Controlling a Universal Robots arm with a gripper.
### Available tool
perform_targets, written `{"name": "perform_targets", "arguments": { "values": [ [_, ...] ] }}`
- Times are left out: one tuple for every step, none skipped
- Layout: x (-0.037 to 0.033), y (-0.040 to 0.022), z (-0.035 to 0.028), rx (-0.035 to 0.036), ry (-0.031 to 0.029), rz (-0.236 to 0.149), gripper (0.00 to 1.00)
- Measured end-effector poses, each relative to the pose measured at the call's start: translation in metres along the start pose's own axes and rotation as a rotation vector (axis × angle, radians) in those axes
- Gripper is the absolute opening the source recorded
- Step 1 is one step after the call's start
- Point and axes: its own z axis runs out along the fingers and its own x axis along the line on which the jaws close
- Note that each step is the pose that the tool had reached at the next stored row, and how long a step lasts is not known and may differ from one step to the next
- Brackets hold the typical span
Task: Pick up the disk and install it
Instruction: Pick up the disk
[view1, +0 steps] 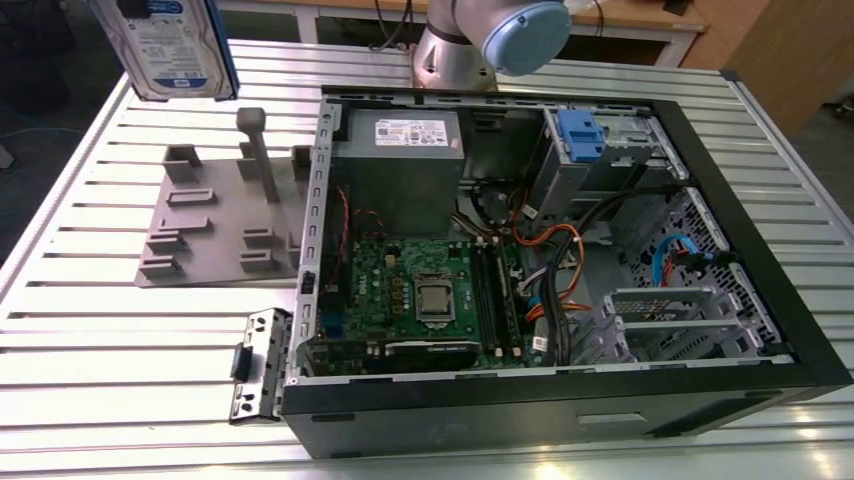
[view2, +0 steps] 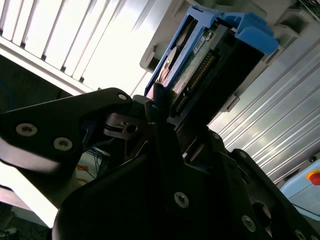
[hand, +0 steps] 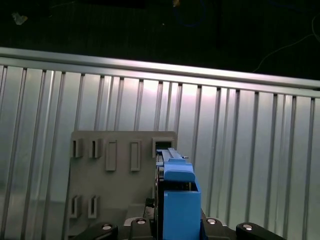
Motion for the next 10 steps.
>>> {"name": "perform_targets", "arguments": {
  "values": [
    [0.0000, 0.0000, -0.0006, 0.0000, 0.0000, 0.000, 0.36],
    [0.0000, 0.0001, -0.0012, 0.0000, 0.0000, 0.000, 0.36],
    [0.0000, 0.0001, -0.0018, 0.0000, 0.0000, 0.000, 0.36],
    [-0.0001, 0.0001, -0.0024, 0.0001, 0.0000, 0.000, 0.36],
    [-0.0001, 0.0001, -0.0030, 0.0000, 0.0000, 0.000, 0.36],
    [-0.0001, 0.0001, -0.0036, 0.0001, 0.0000, 0.000, 0.36],
    [-0.0001, 0.0001, -0.0041, 0.0002, 0.0000, 0.000, 0.36],
    [-0.0001, 0.0001, -0.0047, 0.0001, 0.0000, 0.000, 0.36],
    [-0.0001, 0.0002, -0.0053, 0.0001, 0.0000, 0.000, 0.36],
    [-0.0002, 0.0002, -0.0058, 0.0001, 0.0000, 0.000, 0.36]
  ]
}}
